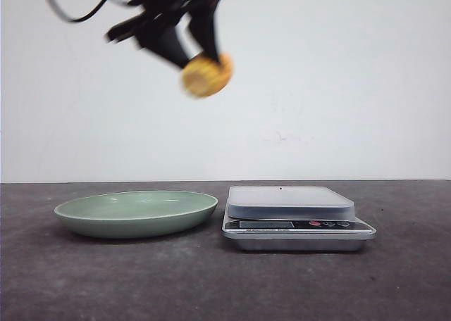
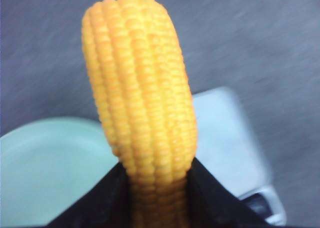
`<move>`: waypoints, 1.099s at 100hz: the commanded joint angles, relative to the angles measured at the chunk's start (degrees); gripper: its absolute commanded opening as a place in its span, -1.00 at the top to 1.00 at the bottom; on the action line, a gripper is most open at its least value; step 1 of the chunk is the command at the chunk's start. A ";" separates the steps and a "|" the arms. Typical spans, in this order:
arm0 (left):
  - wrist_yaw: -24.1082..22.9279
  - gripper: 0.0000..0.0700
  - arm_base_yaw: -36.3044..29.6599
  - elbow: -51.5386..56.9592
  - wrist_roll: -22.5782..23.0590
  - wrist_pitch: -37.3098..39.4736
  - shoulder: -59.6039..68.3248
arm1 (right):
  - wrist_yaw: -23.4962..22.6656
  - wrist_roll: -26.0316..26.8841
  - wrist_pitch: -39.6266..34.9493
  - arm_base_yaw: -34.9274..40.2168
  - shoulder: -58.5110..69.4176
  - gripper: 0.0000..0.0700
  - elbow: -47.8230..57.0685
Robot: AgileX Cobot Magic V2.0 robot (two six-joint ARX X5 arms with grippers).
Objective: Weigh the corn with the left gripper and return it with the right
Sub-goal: 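Lift the corn with the left gripper and carry it over the scale, then lower the corn onto the scale and open the left gripper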
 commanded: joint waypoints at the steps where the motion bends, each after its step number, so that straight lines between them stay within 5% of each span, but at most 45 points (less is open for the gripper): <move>1: 0.26 0.99 -2.16 2.38 -2.34 1.55 2.10 | -0.02 -0.42 0.39 0.22 0.31 -0.53 1.16; 27: -0.24 0.99 -5.84 8.26 -8.17 7.56 11.74 | -0.04 -0.42 0.09 0.22 0.31 -0.53 1.16; 87: -1.25 0.98 -5.07 9.31 -8.24 4.55 26.84 | 0.00 -0.35 -2.12 0.22 0.22 -0.53 1.16; 96: -1.25 0.75 -5.05 9.29 -8.02 3.63 27.12 | 0.00 -0.39 -2.34 0.22 0.22 -0.53 1.16; 110: -1.22 -0.11 -5.20 9.62 -7.58 4.26 26.99 | 0.00 -0.39 -2.40 0.22 0.22 -0.53 1.16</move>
